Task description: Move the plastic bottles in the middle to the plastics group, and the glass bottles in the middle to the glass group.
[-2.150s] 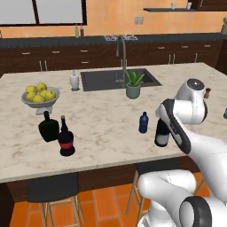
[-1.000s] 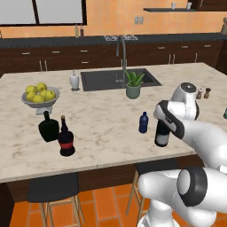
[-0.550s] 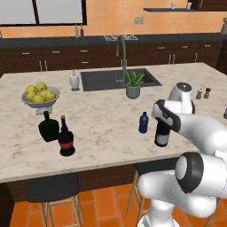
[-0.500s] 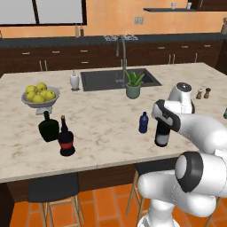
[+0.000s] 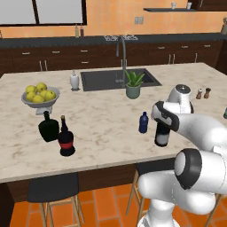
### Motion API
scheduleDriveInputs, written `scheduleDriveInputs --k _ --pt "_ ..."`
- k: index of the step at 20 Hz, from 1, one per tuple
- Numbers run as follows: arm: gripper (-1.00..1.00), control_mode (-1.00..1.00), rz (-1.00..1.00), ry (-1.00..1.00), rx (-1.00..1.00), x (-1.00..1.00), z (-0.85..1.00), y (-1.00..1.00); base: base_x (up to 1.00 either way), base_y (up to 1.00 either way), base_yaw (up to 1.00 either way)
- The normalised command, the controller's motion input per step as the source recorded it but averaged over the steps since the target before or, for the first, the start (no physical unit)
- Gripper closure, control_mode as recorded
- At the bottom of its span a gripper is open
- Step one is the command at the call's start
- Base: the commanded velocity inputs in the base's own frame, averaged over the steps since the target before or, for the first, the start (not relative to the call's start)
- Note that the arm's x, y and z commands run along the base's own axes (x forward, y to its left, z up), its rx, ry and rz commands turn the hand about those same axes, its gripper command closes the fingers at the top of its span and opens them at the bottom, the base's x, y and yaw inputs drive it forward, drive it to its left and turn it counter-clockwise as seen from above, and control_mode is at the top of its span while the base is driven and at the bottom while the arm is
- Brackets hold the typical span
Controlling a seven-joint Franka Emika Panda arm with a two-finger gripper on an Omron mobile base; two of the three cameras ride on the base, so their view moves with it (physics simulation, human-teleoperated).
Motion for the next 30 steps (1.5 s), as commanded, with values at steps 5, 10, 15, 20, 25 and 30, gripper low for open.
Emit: scheduleDriveInputs --k 5,10,15,20,25,30 --pt "1.0 -1.0 0.0 0.0 0.0 0.0 0.0 0.0 0.0 0.0 0.0" --pt "1.0 -1.0 0.0 -0.06 0.0 -0.59 0.11 0.03 0.0 0.0 0.0" --pt "1.0 -1.0 0.03 -0.02 0.0 -0.53 0.27 0.43 0.0 0.0 0.0" --pt "1.0 -1.0 0.13 -0.07 0.03 0.04 0.25 0.8 0.0 0.0 0.0" --pt "1.0 -1.0 0.16 -0.06 0.07 0.24 0.19 0.95 0.0 0.0 0.0" --pt "1.0 -1.0 0.17 -0.01 0.07 0.6 0.11 0.93 0.0 0.0 0.0"
